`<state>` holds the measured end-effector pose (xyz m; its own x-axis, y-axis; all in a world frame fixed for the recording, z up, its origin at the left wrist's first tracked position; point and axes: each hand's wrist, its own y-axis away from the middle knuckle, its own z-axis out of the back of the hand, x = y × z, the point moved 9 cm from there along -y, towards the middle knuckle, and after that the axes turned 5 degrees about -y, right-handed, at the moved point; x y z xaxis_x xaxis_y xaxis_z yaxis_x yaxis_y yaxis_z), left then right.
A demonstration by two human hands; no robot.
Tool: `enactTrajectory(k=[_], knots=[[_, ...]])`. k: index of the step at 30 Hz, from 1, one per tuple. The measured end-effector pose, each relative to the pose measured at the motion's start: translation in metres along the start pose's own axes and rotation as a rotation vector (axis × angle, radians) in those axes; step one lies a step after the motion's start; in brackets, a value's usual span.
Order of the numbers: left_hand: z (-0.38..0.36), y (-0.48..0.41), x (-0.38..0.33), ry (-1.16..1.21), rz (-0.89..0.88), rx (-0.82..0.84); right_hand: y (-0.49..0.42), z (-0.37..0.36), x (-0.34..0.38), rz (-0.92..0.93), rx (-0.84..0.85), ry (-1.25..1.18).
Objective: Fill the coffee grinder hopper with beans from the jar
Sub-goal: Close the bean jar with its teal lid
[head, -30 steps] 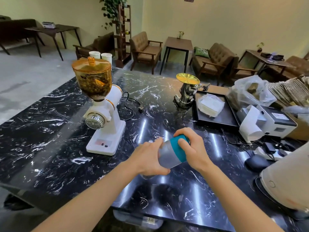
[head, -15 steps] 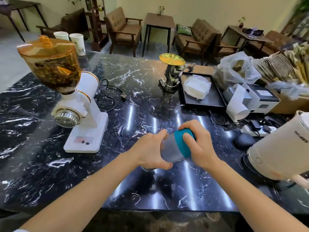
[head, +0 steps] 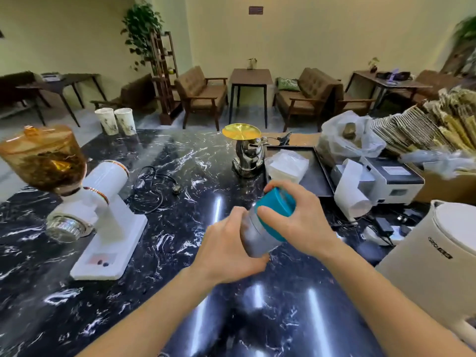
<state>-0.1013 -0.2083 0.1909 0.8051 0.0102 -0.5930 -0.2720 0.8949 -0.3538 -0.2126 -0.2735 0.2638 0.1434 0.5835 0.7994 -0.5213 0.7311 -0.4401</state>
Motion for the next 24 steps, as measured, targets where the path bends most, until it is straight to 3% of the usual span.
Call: enactTrajectory(k=[3, 6, 8, 11, 12, 13, 16, 18, 21, 24], knots=[[0.004, -0.001, -0.011, 0.144, -0.036, 0.027, -0.002, -0.005, 0.027, 0.227, 0.261, 0.014], [0.008, -0.003, -0.014, 0.236, -0.030, 0.021, -0.009, -0.005, 0.032, 0.298, 0.342, 0.009], [0.010, -0.007, -0.013, 0.217, 0.007, -0.025, -0.016, -0.009, 0.025, 0.224, 0.289, 0.007], [0.007, -0.015, -0.007, 0.056, 0.052, -0.125, -0.029, -0.013, -0.003, 0.002, 0.059, 0.271], [0.003, -0.016, -0.005, 0.034, 0.064, -0.135, -0.032, -0.016, -0.014, -0.077, 0.065, 0.309], [-0.004, -0.018, 0.000, 0.041, 0.081, -0.136, -0.033, -0.017, -0.027, -0.155, 0.118, 0.229], [-0.023, -0.017, 0.020, 0.171, 0.181, -0.157, -0.022, -0.019, -0.066, -0.349, 0.276, -0.411], [-0.043, -0.016, 0.028, 0.321, 0.228, -0.155, -0.002, -0.020, -0.092, -0.325, 0.301, -0.507], [-0.088, -0.024, 0.020, 0.374, 0.147, 0.010, 0.030, -0.017, -0.143, -0.370, 0.123, -0.511], [-0.139, -0.032, 0.017, 0.126, -0.021, 0.249, 0.041, 0.011, -0.193, -0.431, -0.097, -0.430]])
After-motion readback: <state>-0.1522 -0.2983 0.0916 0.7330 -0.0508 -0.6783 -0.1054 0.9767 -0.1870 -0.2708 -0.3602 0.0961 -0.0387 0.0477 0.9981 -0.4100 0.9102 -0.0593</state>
